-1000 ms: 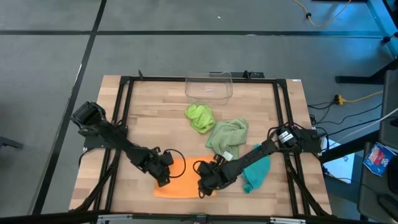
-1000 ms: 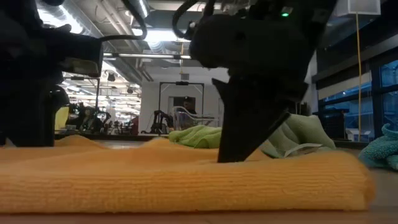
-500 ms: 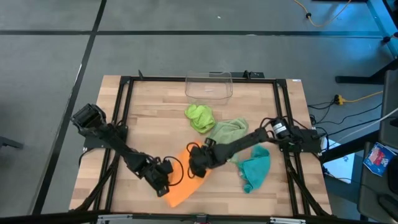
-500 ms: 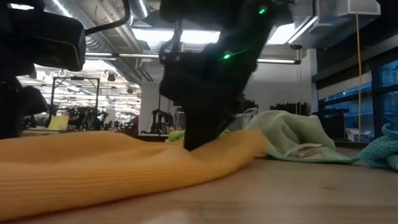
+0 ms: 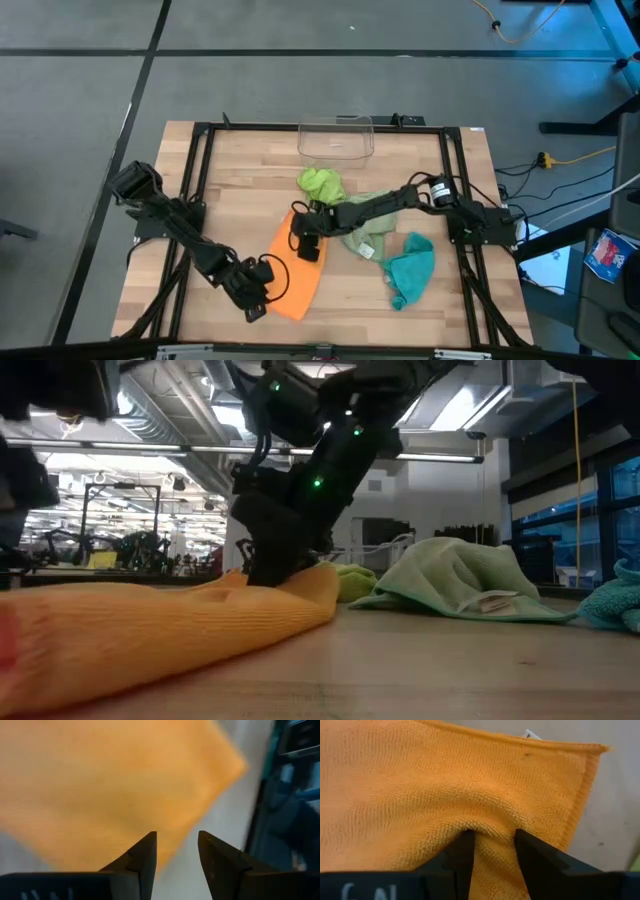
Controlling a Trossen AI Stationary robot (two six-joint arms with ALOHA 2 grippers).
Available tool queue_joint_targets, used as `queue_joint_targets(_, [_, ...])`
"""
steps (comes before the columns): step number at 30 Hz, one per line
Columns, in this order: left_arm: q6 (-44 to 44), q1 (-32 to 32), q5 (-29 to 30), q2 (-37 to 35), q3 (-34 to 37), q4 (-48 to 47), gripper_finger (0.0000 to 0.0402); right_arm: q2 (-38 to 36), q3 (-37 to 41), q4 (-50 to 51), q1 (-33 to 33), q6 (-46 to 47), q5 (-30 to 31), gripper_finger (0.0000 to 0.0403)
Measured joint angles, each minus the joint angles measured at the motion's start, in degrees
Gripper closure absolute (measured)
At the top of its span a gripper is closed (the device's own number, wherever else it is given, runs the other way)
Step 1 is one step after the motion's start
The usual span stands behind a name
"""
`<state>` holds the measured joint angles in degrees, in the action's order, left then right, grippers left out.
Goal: Fold microfiber towels
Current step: Fold the orange microfiber towel
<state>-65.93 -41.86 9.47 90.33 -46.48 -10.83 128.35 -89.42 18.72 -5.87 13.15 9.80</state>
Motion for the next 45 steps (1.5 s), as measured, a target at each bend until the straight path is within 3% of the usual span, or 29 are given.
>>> queue_joint_targets(8, [0.63,-2.48,3.30,-6.25,-0.09,-0.07,0.0264,-2.27,-7.08,6.65,-0.04,-0.37,-8.21,0.0256])
queue_joint_targets(13, [3.07,-4.54,7.33,-8.81,-0.11,-0.34,0.0264,-3.15,-13.54,15.31,-5.70,-1.43,-8.47,0.0256])
queue_joint_targets(18, [3.57,-6.31,9.81,-9.36,-0.15,-0.65,0.0264,-3.47,-15.84,16.24,-14.38,-0.64,-8.30,0.0256])
queue_joint_targets(20, [4.02,-6.69,10.43,-9.36,-0.15,-0.89,0.0264,-3.41,-14.40,11.66,-17.96,2.31,-4.96,0.0256])
queue_joint_targets(23, [6.36,-6.94,11.66,-9.36,-0.15,-0.83,0.0264,-2.87,-11.52,1.54,-22.13,8.10,6.73,0.0256])
queue_joint_targets(25, [6.98,-6.86,12.91,-9.36,-0.15,-0.69,0.0264,-1.63,-9.58,-1.81,-23.56,12.06,10.24,0.0256])
queue_joint_targets(29, [9.04,-5.52,13.64,-9.36,-0.15,0.13,0.0264,1.76,-8.49,0.55,-23.03,21.27,9.55,0.0256])
queue_joint_targets(34, [10.09,-3.44,13.76,-9.36,-0.15,0.53,0.0264,4.51,-8.56,-2.61,-18.73,22.63,4.52,0.0256])
queue_joint_targets(39, [11.05,-2.99,13.73,-9.38,-0.15,0.22,0.0264,6.01,-9.04,1.42,-18.28,20.71,-3.19,0.0256])
queue_joint_targets(45, [11.10,-3.16,13.71,-9.36,-0.15,-0.16,0.0264,5.44,-9.14,12.07,-18.35,9.92,-3.19,0.0256])
